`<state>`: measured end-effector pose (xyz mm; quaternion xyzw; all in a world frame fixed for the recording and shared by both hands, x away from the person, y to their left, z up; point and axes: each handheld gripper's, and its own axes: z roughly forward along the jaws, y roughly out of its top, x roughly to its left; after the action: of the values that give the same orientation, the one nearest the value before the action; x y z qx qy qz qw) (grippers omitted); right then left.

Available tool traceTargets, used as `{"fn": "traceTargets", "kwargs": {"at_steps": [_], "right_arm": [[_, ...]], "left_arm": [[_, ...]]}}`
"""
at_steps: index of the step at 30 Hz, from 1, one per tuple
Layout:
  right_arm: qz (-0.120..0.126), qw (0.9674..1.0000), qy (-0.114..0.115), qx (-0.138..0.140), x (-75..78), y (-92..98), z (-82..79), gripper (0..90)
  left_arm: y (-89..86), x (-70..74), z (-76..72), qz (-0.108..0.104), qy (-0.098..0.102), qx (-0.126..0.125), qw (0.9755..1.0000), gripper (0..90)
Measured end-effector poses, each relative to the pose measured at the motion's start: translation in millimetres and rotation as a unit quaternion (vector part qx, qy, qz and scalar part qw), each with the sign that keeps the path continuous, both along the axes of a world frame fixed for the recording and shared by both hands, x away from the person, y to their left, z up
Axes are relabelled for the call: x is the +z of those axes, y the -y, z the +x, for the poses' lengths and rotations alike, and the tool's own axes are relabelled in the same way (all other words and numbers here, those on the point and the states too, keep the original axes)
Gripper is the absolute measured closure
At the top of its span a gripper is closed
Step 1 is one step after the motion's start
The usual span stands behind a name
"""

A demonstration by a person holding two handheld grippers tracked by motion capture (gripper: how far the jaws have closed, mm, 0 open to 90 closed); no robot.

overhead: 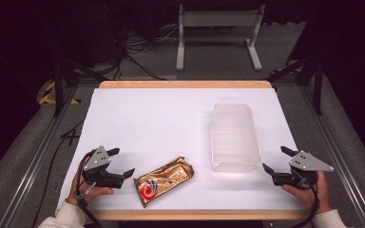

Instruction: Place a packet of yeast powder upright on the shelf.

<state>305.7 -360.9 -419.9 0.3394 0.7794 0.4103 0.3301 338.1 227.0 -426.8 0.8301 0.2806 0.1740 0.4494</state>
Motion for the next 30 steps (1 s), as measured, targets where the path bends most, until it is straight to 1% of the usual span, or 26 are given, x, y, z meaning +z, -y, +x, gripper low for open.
{"fn": "traceTargets", "kwargs": {"at_steps": [2, 6, 7, 9, 10, 12, 14, 15, 16, 18, 19, 22, 23, 24, 25, 26, 27, 28, 29, 30], "right_arm": [[0.001, 1.0, -0.002, 0.0, -0.3, 0.2, 0.2, 13.3], [0.001, 1.0, -0.003, -0.001, -0.2, 0.1, 0.0, 13.3], [0.001, 1.0, -0.002, -0.001, -0.1, 0.0, -0.2, 13.3], [0.001, 1.0, -0.002, -0.001, -0.1, -0.1, -0.6, 13.3], [0.001, 1.0, -0.003, -0.002, -0.1, -0.2, -1.0, 13.3], [0.0, 1.0, -0.003, -0.003, 0.0, 0.0, -1.9, 13.3], [0.002, 1.0, -0.003, -0.004, 0.0, 0.5, -2.2, 13.3], [0.003, 1.0, -0.003, -0.004, 0.0, 0.8, -2.2, 13.3], [0.003, 1.0, -0.004, -0.004, -0.1, 0.8, -2.2, 13.3], [0.002, 1.0, -0.004, -0.005, -0.4, 0.8, -2.0, 13.3], [0.001, 1.0, -0.004, -0.004, -0.3, 0.6, -2.1, 13.3], [-0.002, 1.0, -0.005, -0.003, -0.8, -0.4, -2.1, 13.3], [-0.002, 1.0, -0.005, -0.002, -0.6, -1.0, -2.2, 13.3], [-0.003, 1.0, -0.005, -0.002, -0.5, -1.5, -2.3, 13.3], [-0.003, 1.0, -0.006, -0.001, -0.7, -2.2, -2.2, 13.3], [-0.003, 1.0, -0.006, -0.001, -0.7, -2.2, -2.2, 13.3], [-0.006, 1.0, -0.005, 0.001, -0.6, -3.1, -1.9, 13.3], [-0.005, 1.0, -0.004, 0.001, -0.3, -3.1, -1.8, 13.3], [-0.004, 1.0, -0.004, 0.001, -0.3, -3.0, -1.5, 13.3], [-0.003, 1.0, -0.005, 0.001, -0.4, -2.9, -1.1, 13.3]], "left_arm": [[3.8, 0.7, 1.2, -0.004, -0.005, -0.008, 0.9999, 9.2], [10.2, 2.0, 3.5, 0.008, -0.006, -0.018, 0.9998, 10.0], [11.6, 2.3, 3.6, 0.005, -0.009, -0.02, 0.9997, 10.0], [12.0, 2.7, 4.4, 0.006, -0.008, -0.022, 0.9997, 10.6], [13.8, 3.6, 5.6, 0.01, -0.009, -0.022, 0.9997, 10.6], [16.7, 5.3, 7.4, 0.003, -0.009, -0.028, 0.9996, 11.1], [22.0, 8.4, 10.7, 0.009, -0.009, -0.034, 0.9993, 11.9], [24.1, 9.9, 12.2, 0.007, -0.008, -0.038, 0.9992, 12.0], [28.1, 12.4, 14.9, 0.006, -0.012, -0.043, 0.999, 12.7], [39.7, 16.2, 19.7, 0.009, -0.016, -0.059, 0.9981, 13.9], [44.2, 16.9, 20.6, 0.014, -0.017, -0.062, 0.9978, 15.2], [67.0, 19.7, 25.6, 0.033, -0.021, -0.09, 0.9952, 15.5], [71.7, 20.4, 27.0, 0.034, -0.022, -0.096, 0.9946, 16.2], [77.9, 21.4, 28.8, 0.038, -0.021, -0.101, 0.9939, 16.3], [85.7, 22.3, 31.1, 0.046, -0.016, -0.103, 0.9935, 16.2], [85.7, 22.3, 31.1, 0.046, -0.016, -0.103, 0.9935, 16.3], [96.6, 22.3, 35.4, 0.055, -0.016, -0.107, 0.9926, 16.2], [96.6, 22.3, 35.4, 0.055, -0.016, -0.107, 0.9926, 16.3], [105.0, 21.8, 39.1, 0.057, -0.025, -0.116, 0.9913, 16.3], [110.8, 21.4, 41.1, 0.06, -0.028, -0.123, 0.9903, 16.4]]}}
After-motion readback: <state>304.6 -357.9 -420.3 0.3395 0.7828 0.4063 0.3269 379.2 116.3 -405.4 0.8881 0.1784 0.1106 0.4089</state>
